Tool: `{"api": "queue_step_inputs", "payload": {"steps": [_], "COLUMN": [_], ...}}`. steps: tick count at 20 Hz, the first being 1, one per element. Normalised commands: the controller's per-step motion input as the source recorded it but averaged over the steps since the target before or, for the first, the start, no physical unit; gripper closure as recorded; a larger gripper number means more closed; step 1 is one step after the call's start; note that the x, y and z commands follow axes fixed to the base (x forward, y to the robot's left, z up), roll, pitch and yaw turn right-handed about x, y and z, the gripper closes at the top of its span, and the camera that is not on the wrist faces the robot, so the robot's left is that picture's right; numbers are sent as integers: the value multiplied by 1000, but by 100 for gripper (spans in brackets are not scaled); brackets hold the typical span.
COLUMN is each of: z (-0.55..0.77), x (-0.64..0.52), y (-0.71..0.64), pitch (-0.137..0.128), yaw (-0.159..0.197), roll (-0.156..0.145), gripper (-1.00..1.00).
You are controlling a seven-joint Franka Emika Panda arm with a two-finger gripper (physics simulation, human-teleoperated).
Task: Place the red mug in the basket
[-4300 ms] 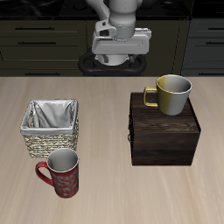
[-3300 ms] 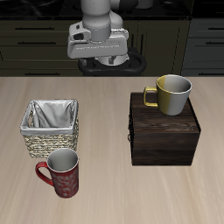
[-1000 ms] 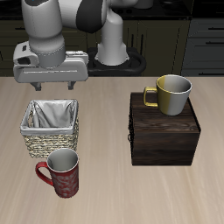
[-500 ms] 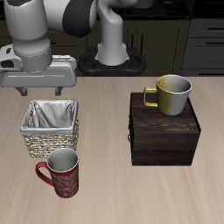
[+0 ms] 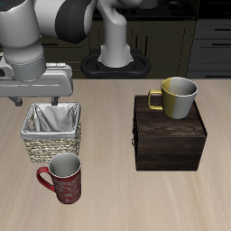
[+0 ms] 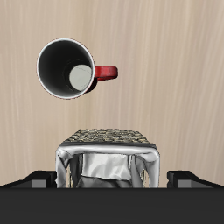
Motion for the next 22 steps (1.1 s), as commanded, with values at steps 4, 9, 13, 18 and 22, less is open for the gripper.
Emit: {"api": "queue_step_inputs", "payload": {"steps": [4,9,13,18,22], "z": [-9,-30,-2,40,100], "x": [283,152,233,100,156], "y": [-18,23,-7,-22,98], "pitch": [11,2,-2,-14,-3], "yaw": [-44,-30,-48,-8,-7], "roll": [4,24,17,-17,-6], "gripper": [-100,-100,-100,-100,-100]}}
